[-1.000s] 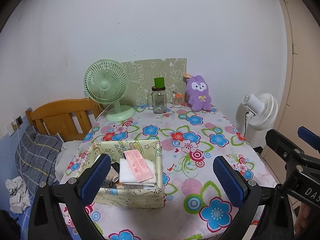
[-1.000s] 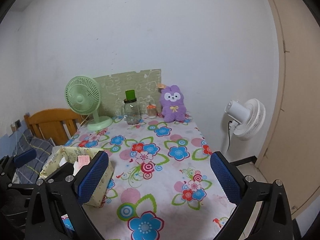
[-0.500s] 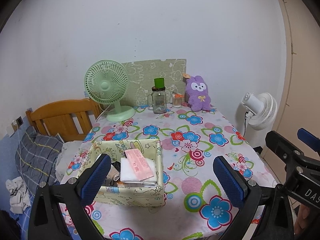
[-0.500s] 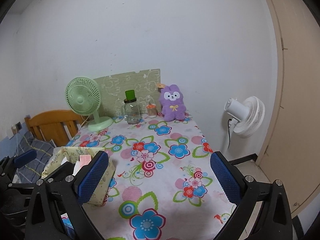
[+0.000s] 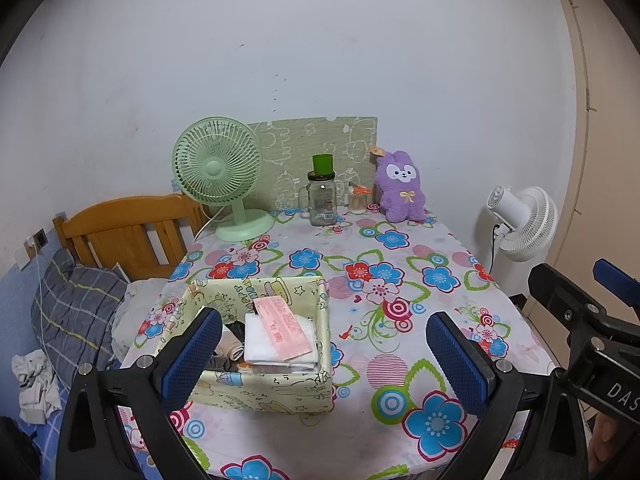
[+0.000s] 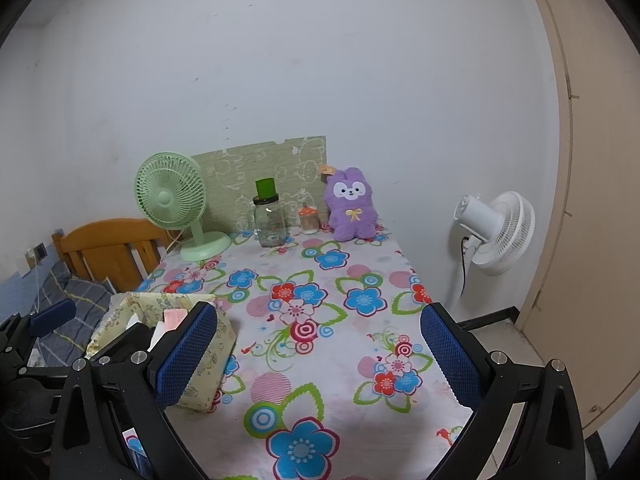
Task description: Organize soft objects
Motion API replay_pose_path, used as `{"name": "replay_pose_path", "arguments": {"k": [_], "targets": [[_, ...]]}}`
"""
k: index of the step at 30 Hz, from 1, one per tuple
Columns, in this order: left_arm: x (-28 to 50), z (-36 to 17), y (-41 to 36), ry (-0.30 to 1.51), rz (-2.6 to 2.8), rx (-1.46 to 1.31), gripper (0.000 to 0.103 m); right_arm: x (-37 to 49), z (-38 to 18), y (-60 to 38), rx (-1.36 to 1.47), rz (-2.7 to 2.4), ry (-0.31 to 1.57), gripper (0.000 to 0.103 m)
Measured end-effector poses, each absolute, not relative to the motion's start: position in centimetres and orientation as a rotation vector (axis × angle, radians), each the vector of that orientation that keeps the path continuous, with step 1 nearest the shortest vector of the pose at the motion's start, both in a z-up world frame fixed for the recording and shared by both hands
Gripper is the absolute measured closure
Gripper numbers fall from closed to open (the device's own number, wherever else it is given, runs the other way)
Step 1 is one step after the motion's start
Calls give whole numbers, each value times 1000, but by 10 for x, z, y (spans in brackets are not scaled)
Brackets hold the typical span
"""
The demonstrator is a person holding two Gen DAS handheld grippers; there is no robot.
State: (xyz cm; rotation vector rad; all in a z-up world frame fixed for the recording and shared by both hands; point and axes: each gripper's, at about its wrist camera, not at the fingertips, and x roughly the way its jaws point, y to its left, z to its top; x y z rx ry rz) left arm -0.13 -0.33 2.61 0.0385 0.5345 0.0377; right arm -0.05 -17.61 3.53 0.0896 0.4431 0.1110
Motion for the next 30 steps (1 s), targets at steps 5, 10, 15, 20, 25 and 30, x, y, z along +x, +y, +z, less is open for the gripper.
{"name": "replay_pose_path", "arguments": {"k": [5, 10, 15, 20, 25, 30], "targets": [[-1, 26, -1, 534, 38, 35, 0, 0, 35, -175, 89, 111, 442, 0], [-1, 26, -1, 535, 41, 38, 0, 0, 34, -175, 91, 110, 443, 0], [-1, 26, -1, 536, 40, 37, 0, 0, 34, -175, 90, 110, 443, 0], [1, 25, 2, 539, 43, 32, 0, 2, 32, -172, 88, 111, 449, 0], [1, 24, 4, 534, 47, 33, 0, 2, 32, -172, 87, 112, 448, 0], [1, 25, 4, 533, 47, 33, 0, 2, 33, -172, 88, 111, 448, 0]]}}
